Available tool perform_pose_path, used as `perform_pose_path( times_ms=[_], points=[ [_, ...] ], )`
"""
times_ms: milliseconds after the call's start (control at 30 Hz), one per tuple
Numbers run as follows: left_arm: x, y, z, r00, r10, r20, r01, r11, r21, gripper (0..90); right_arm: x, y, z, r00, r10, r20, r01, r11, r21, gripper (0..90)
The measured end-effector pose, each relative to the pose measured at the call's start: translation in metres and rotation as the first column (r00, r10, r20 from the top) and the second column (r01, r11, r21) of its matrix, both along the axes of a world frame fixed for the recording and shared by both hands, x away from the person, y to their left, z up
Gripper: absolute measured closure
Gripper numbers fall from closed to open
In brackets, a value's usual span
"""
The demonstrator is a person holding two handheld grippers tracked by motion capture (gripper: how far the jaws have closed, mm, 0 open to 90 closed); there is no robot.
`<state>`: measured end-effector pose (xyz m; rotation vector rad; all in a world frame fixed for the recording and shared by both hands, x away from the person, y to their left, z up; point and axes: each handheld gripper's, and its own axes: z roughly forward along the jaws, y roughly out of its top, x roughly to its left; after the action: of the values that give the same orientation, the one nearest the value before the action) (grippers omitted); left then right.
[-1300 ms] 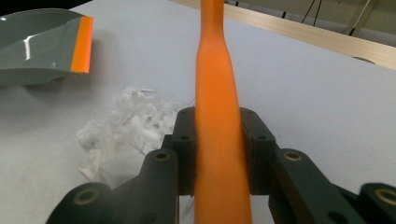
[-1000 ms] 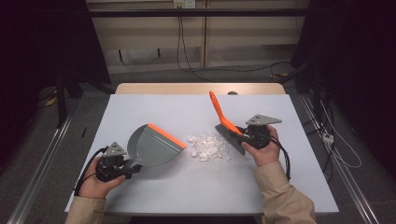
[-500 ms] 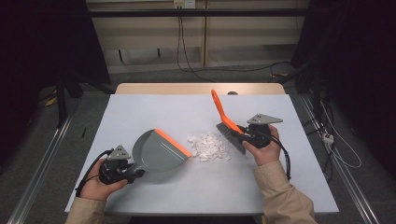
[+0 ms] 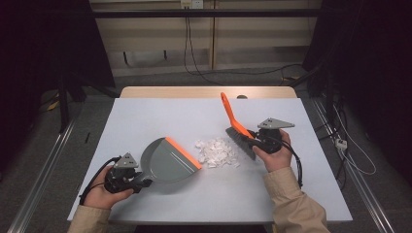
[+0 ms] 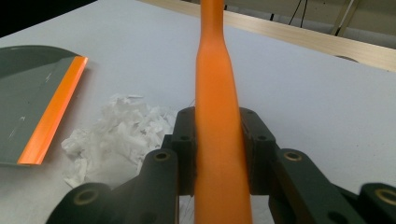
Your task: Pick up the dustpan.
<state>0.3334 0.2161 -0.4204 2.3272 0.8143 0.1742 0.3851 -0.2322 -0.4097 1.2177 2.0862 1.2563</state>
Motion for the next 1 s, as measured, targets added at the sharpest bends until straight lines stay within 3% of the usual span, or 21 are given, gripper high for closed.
perform_pose_path(
  times_ms=[400,1000],
  points=[
    [-0.002,-0.007,-0.002,0.9985,-0.053,-0.014,0.053,0.9986,0.009,63.5,0.003,0.000,-0.005,0.9997,-0.021,-0.013,0.021,1.000,-0.007,71.7],
    [0.000,-0.018,-0.005,0.9960,-0.087,-0.023,0.087,0.9959,0.025,63.4,0.008,0.006,-0.013,0.9992,-0.035,-0.019,0.034,0.999,-0.038,71.7]
  ],
)
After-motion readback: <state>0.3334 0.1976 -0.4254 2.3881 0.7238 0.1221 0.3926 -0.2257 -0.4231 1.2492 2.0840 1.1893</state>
